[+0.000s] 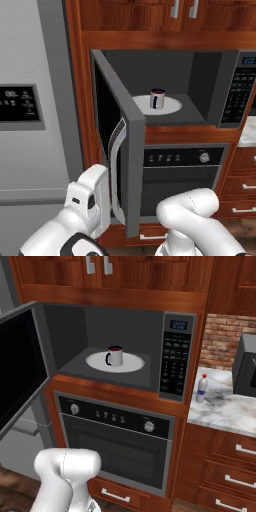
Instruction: Place the microwavable item in the microwave. Then, close the microwave door and press the start button.
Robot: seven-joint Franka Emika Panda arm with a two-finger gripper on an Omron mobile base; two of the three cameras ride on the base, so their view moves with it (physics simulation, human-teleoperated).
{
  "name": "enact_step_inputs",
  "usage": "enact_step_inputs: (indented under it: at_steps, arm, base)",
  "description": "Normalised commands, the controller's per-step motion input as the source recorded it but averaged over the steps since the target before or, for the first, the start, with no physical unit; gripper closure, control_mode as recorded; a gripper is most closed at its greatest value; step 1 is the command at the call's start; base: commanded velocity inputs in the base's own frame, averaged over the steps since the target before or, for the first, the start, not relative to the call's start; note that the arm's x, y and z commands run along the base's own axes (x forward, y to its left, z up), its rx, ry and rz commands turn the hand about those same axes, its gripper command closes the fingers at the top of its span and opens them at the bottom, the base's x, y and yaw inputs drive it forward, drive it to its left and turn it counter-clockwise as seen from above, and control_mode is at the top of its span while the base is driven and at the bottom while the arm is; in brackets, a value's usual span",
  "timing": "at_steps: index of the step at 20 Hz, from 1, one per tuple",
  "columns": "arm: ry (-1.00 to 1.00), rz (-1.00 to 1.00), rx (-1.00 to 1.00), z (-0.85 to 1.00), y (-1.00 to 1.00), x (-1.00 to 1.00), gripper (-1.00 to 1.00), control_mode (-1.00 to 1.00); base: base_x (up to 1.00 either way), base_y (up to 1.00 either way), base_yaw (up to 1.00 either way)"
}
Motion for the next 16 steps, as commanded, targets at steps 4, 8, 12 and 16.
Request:
enact_step_inputs:
  at_steps: [4, 8, 12, 16]
  arm:
    - [-0.05, -0.21, 0.05, 0.27, -1.00, -0.05, -1.00, -1.00]
    - [-0.03, -0.23, 0.06, 0.28, -1.00, -0.01, -1.00, -1.00]
    - [-0.03, -0.24, 0.05, 0.24, -1.00, 0.00, -1.00, -1.00]
    - [-0.03, -0.23, 0.05, 0.21, -1.00, 0.00, -1.00, -1.00]
  base:
    - [0.00, 0.00, 0.00]
    - [0.00, 0.00, 0.00]
    - [0.00, 0.00, 0.00]
    - [0.00, 0.00, 0.00]
